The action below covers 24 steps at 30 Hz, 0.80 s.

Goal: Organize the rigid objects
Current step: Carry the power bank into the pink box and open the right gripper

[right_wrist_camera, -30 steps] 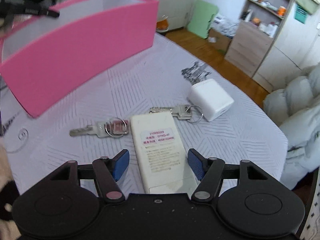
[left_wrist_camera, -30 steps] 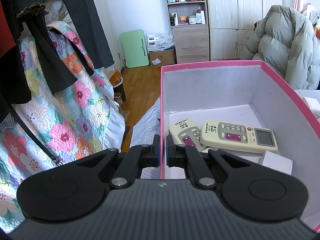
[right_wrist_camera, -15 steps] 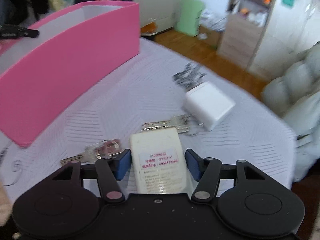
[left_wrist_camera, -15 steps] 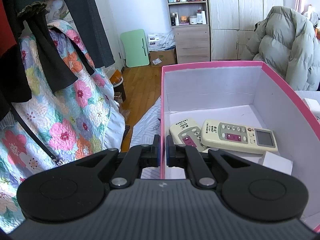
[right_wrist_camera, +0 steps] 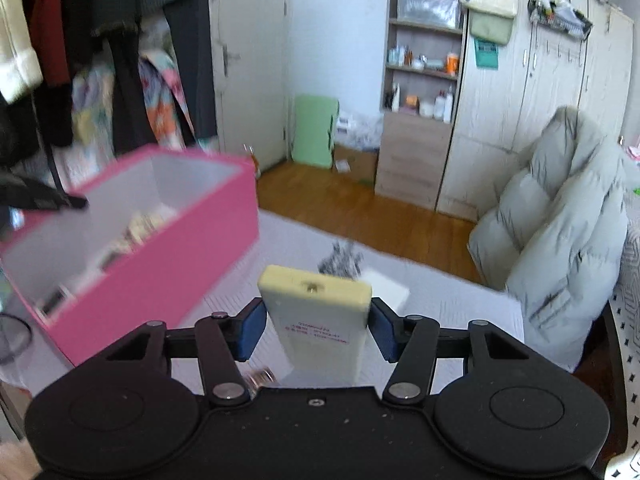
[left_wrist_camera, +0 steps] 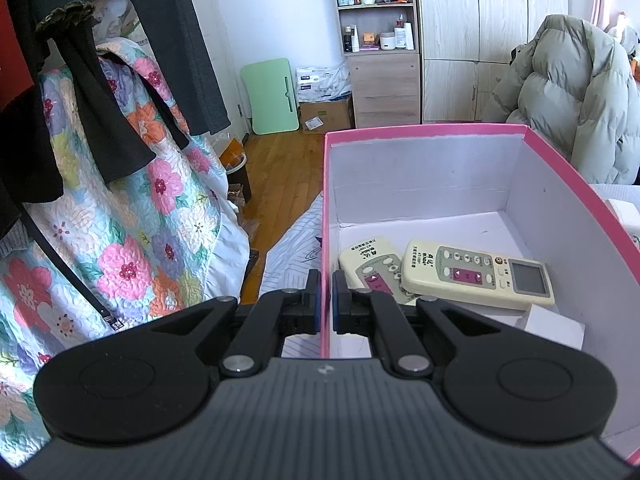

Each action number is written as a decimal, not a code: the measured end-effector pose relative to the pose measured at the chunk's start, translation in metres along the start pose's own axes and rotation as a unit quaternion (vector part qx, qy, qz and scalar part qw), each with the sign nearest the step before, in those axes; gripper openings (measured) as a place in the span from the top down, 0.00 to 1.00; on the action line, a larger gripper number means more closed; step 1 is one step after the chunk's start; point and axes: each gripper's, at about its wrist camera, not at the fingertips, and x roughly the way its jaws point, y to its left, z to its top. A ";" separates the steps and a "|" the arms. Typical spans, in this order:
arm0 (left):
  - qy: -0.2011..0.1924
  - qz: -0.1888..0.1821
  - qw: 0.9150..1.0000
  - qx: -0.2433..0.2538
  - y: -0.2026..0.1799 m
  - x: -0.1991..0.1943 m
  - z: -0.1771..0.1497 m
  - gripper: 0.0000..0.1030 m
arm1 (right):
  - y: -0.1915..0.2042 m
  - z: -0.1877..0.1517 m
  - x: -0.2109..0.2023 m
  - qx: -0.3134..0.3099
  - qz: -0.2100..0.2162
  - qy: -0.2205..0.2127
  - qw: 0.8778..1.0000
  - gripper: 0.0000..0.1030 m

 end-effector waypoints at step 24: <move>-0.011 0.005 1.000 0.002 0.003 -0.003 -0.002 0.96 | 0.111 0.110 0.099 0.002 0.123 -0.076 0.989 0.41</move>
